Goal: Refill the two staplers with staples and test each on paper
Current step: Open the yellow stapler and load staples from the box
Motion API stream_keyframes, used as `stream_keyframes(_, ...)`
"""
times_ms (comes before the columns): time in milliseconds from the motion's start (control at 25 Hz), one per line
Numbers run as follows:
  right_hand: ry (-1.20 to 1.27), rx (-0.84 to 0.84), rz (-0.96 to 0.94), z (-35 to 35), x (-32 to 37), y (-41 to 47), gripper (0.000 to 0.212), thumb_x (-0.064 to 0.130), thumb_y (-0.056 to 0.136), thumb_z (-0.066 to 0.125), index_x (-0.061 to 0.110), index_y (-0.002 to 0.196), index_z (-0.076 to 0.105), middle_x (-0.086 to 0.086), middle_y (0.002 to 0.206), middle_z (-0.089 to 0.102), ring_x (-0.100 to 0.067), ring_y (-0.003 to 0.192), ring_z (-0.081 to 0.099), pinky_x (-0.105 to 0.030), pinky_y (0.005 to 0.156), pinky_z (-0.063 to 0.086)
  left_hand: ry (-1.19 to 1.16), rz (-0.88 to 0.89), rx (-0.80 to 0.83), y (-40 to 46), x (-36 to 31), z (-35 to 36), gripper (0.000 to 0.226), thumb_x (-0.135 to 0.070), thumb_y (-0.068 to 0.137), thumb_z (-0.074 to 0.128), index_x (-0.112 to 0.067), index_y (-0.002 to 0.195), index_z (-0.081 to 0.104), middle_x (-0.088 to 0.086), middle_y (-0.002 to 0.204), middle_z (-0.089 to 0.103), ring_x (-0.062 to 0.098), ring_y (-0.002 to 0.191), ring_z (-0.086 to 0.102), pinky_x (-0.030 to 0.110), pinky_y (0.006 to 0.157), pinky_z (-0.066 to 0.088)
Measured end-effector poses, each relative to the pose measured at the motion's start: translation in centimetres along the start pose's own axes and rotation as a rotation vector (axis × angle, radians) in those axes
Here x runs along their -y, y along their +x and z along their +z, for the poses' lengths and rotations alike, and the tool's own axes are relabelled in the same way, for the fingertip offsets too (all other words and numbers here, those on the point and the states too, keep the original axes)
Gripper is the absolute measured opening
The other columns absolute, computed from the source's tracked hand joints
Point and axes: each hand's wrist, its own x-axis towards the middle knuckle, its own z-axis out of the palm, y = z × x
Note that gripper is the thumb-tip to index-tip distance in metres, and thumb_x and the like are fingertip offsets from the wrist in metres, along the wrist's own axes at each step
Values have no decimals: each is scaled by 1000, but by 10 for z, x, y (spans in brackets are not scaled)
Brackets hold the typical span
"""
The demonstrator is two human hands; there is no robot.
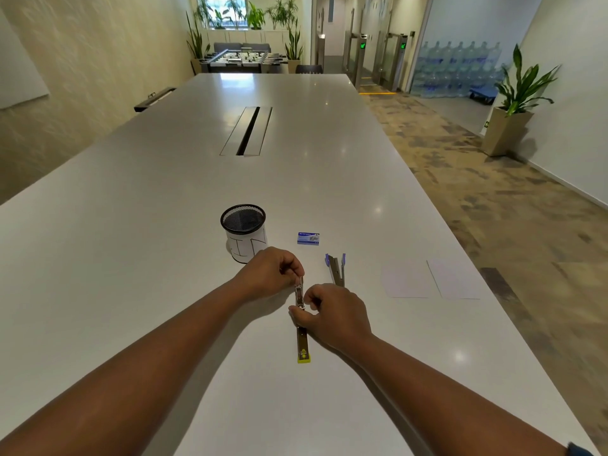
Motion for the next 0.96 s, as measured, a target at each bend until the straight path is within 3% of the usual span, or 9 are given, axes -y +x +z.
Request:
stream_keyframes(280, -3, -29, -31, 2, -2, 0, 41, 71, 75, 56, 30, 72, 59, 12, 63, 53, -8, 59, 52, -24, 50, 35, 24, -11, 42, 1, -5, 0, 12, -8, 86, 75, -17, 92, 78, -2, 87, 79, 5, 80, 74, 22, 79, 58)
stream_keyframes(440, 0, -26, -33, 4, -4, 0, 40, 71, 77, 55, 31, 73, 58, 13, 63, 53, -8, 59, 52, -25, 51, 39, 4, -24, 55, 2, -4, 0, 13, -6, 84, 76, -18, 90, 78, -2, 85, 80, -1, 75, 73, 17, 76, 54)
stream_keyframes(640, 3, -12, -32, 3, -4, 0, 37, 71, 77, 56, 34, 73, 55, 14, 63, 51, -8, 59, 50, -24, 51, 36, -92, -99, 16, 2, -3, 3, 20, -2, 79, 79, -19, 88, 76, 1, 85, 79, 10, 79, 74, 27, 80, 59)
stream_keyframes(800, -1, -17, -31, 3, -4, 1, 41, 70, 76, 56, 30, 72, 59, 11, 64, 54, -9, 59, 52, -25, 51, 39, -161, -153, 12, 3, 1, 6, 25, -1, 77, 80, -18, 93, 75, -2, 84, 77, 5, 74, 70, 23, 73, 54)
stream_keyframes(960, 2, -15, -34, 2, -5, 1, 42, 70, 76, 56, 29, 74, 60, 10, 65, 55, -9, 61, 53, -26, 53, 40, -280, -317, 58, 3, 6, 7, 45, -3, 71, 88, -19, 109, 69, 5, 101, 71, 15, 88, 67, 23, 72, 58)
